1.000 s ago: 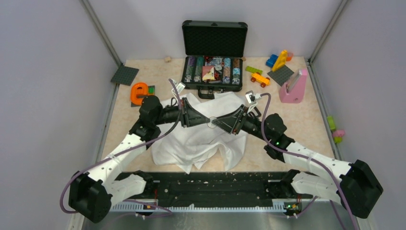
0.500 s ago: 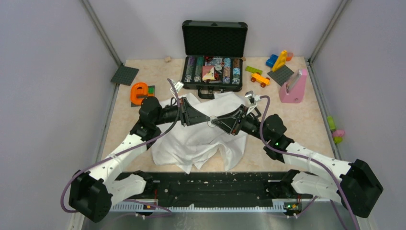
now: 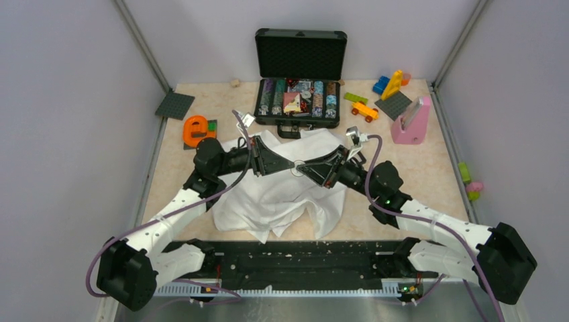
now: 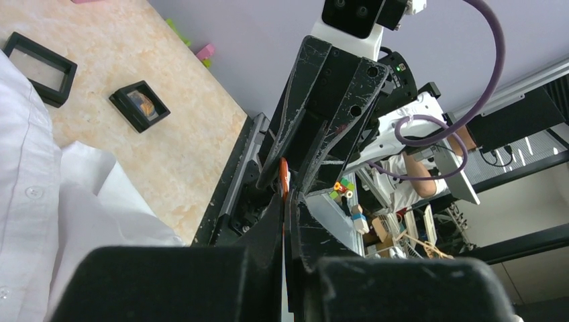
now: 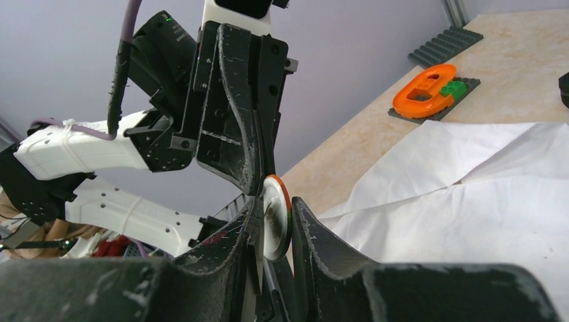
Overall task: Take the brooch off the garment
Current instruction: Close the brooch.
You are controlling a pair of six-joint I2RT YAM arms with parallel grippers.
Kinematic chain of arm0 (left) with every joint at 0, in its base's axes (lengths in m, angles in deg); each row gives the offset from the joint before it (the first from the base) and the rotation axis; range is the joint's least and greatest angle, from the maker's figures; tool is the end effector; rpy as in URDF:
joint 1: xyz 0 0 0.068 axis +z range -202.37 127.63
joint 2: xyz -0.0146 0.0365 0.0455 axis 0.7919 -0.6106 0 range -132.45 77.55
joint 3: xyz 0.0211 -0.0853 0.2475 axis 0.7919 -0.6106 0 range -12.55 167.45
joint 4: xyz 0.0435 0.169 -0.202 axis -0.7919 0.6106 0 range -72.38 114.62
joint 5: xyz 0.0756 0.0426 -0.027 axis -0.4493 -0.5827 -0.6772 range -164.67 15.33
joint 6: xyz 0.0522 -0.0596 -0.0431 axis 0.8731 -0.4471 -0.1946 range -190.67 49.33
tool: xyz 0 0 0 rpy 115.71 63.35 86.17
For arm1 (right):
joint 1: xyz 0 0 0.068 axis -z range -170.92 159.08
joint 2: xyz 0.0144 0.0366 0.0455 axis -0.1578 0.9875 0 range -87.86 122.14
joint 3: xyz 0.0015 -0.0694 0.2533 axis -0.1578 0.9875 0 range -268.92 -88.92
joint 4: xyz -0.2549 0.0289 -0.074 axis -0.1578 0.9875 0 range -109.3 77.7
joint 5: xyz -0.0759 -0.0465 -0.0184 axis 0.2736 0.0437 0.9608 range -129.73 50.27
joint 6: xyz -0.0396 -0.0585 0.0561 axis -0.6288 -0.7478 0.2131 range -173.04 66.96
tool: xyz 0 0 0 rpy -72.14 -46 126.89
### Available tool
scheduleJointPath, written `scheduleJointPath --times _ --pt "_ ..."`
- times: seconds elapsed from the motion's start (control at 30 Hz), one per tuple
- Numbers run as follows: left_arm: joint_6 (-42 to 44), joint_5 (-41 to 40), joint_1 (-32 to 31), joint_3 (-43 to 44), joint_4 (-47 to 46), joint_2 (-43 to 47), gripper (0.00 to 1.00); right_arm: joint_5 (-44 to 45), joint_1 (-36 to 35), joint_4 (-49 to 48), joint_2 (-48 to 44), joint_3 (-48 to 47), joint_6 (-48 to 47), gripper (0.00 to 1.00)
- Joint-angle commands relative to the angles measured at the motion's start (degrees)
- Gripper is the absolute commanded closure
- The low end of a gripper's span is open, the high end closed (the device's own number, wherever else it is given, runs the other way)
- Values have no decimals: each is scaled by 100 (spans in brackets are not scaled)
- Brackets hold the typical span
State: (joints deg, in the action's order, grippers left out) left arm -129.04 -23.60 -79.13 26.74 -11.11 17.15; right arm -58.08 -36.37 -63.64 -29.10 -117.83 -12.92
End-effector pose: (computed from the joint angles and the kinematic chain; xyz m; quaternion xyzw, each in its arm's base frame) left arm 0.2163 -0.1794 0.3161 0.1503 0.6601 -0.6684 0.3081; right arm 0.1796 0.2185 0.2950 -0.1541 0.5980 0.6018 0.5065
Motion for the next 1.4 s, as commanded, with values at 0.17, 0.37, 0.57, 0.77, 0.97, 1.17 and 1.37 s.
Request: scheduleJointPath --times 0.17,0.37,0.57,0.77,0.97,1.17,1.37 --pt "-284 54 -81 -128 -628 15 100 267 -91 -475 130 -19 60 79" --pt "-385 25 -92 -206 -760 28 100 266 -95 -571 195 -9 49 79" --pt "-420 7 -92 -258 -817 38 100 273 -135 -649 251 2 15 80" --pt "-477 21 -92 -214 -838 38 100 231 -150 -570 219 33 -212 85" --pt "-541 -9 -88 -270 -968 17 100 275 -164 -729 298 96 -130 85" --pt "-349 -115 -103 -314 -764 55 100 253 -157 -966 406 75 94 84" --pt "-206 -166 -118 -327 -644 58 100 243 -174 -1019 469 56 186 66"
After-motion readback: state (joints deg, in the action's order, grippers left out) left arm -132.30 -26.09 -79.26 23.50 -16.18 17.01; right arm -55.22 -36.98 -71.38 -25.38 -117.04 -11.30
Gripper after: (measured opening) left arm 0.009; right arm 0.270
